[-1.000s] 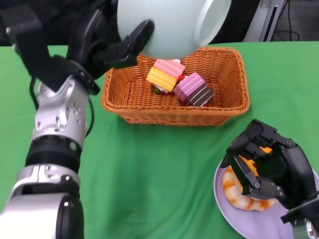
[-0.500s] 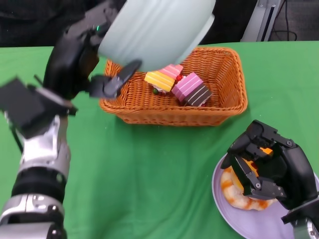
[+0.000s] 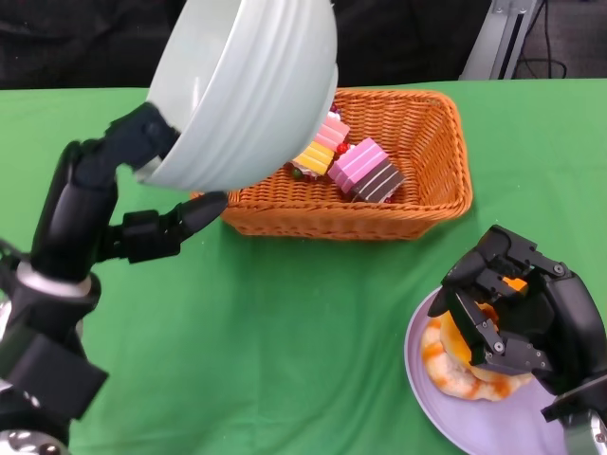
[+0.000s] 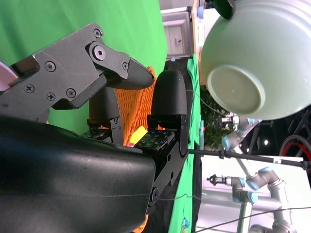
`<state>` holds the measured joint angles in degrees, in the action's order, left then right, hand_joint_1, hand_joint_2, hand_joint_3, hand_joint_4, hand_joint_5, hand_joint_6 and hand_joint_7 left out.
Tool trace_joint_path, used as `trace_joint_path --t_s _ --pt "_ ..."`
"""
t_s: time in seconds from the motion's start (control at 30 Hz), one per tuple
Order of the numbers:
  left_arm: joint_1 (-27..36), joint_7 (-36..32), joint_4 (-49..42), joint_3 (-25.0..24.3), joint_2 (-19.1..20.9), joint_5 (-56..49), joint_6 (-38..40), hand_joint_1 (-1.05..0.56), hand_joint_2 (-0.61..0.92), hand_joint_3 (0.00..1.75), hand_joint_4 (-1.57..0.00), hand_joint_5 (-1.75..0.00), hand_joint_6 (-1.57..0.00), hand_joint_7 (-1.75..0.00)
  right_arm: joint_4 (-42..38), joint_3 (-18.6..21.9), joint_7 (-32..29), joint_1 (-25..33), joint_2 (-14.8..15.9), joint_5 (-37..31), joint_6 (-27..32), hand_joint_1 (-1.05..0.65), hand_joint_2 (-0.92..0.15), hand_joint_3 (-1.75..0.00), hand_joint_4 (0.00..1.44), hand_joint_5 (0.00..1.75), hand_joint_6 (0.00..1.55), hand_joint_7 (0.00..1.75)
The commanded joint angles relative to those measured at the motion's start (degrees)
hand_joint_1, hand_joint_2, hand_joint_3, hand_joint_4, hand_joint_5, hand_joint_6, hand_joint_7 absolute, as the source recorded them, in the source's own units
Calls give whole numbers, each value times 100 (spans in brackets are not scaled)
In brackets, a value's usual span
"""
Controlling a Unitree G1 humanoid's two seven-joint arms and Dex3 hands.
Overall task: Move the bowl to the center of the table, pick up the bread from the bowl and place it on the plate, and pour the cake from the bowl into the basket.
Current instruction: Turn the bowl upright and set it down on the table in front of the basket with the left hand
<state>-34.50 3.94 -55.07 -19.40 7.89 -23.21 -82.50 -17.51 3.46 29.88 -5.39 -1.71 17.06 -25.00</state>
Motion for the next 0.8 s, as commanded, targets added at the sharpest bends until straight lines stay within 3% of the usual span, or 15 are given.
trace_joint_path --t_s 0.03,0.13,0.2,0.3,0.37,0.43,0.63,0.8 --pt "241 -1272 463 -491 130 -1395 -236 -15 92 49 -69 -173 -64 -149 -91 83 82 -102 103 126 -69 -13 -56 -100 77 157 65 128" --pt "477 -3281 970 -199 413 -3142 221 -18 92 50 -71 -170 -60 -147 -110 105 96 -123 107 148 -25 -14 -56 -101 77 157 66 127" --pt "600 -4713 1154 418 748 -4115 768 -17 92 51 -69 -173 -58 -148 -119 118 90 -130 105 148 -18 -14 -56 -100 76 157 66 127" --pt "695 -6255 1155 1259 1135 -4969 1407 -11 88 52 -66 -174 -58 -150 -92 124 91 -127 108 174 46 -14 -57 -98 76 157 66 127" --pt "711 -6914 1076 1706 1330 -5295 1713 -8 72 76 -65 -175 -57 -152 -79 126 101 -132 110 199 88 -14 -58 -98 76 159 65 128" --pt "780 -7307 949 2047 1469 -5460 1958 -9 67 84 -65 -175 -57 -153 -84 132 74 -140 111 181 95 -14 -58 -97 76 159 65 128" --pt "824 -8453 504 3187 1834 -5733 2553 -8 66 92 -63 -175 -56 -157 -51 152 35 -162 116 183 148 -15 -58 -96 76 159 65 129" --pt "729 -9424 97 4273 2045 -5679 2887 -5 66 88 -65 -175 -55 -162 11 179 45 -226 124 249 289 -16 -58 -95 73 163 63 132"
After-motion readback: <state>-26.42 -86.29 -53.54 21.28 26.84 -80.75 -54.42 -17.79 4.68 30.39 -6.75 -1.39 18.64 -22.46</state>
